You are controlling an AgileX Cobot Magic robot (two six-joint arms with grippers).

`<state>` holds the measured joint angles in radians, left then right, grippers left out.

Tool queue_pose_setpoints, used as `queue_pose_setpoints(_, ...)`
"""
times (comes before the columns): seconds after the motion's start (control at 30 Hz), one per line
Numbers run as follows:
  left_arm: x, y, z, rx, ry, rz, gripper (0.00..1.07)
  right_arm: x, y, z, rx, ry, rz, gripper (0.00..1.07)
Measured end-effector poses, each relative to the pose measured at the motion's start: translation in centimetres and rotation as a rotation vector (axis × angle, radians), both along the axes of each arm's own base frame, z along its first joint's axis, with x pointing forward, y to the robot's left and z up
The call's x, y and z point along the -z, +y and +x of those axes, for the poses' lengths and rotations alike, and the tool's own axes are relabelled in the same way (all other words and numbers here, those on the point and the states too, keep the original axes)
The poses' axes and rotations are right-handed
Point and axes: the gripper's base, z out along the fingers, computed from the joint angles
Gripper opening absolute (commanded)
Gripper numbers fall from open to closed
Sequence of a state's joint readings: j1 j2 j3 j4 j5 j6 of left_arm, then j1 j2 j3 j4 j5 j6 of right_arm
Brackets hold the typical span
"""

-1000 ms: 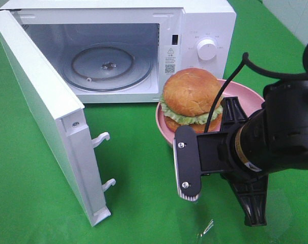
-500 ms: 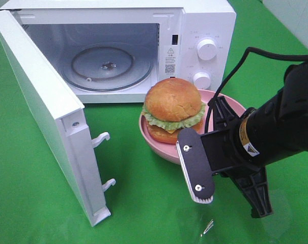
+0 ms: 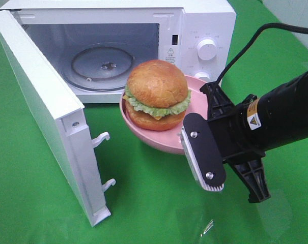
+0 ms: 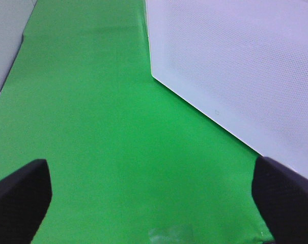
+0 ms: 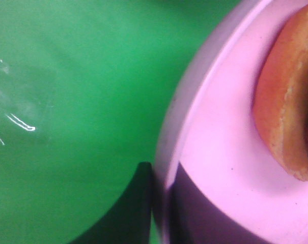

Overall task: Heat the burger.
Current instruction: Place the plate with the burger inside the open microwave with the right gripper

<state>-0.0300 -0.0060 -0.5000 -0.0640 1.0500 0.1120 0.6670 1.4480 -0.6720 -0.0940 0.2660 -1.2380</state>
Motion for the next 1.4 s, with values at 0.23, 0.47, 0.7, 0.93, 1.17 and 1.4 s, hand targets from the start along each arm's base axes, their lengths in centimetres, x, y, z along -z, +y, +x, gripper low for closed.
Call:
queue_pose_setpoints(0.23,0.0,0.0,0.0,0.000,0.000,0.000,1.00,0.0,-0.8,0.6,-0.052,0.000,-0.004,0.00)
queue_pose_setpoints(0.47,0.0,0.0,0.0,0.000,0.000,0.000,1.00,0.0,-0.9,0.7,-0.116,-0.021,-0.012,0.00)
queue_pose_setpoints(0.7,0.0,0.0,0.0,0.000,0.000,0.000,1.00,0.5,-0.6,1.2,-0.142,-0.012,-0.038,0.00)
queue_pose_setpoints(0.93,0.0,0.0,0.0,0.000,0.000,0.000,1.00,0.0,0.7,3.0,-0.155,-0.020,-0.040,0.00)
queue_pose_setpoints(1.17,0.0,0.0,0.0,0.000,0.000,0.000,1.00,0.3,1.5,3.9,-0.229,-0.051,-0.109,0.00)
queue_pose_setpoints(1.4,0.0,0.0,0.0,0.000,0.000,0.000,1.00,0.7,2.5,5.1,-0.268,-0.069,-0.161,0.00)
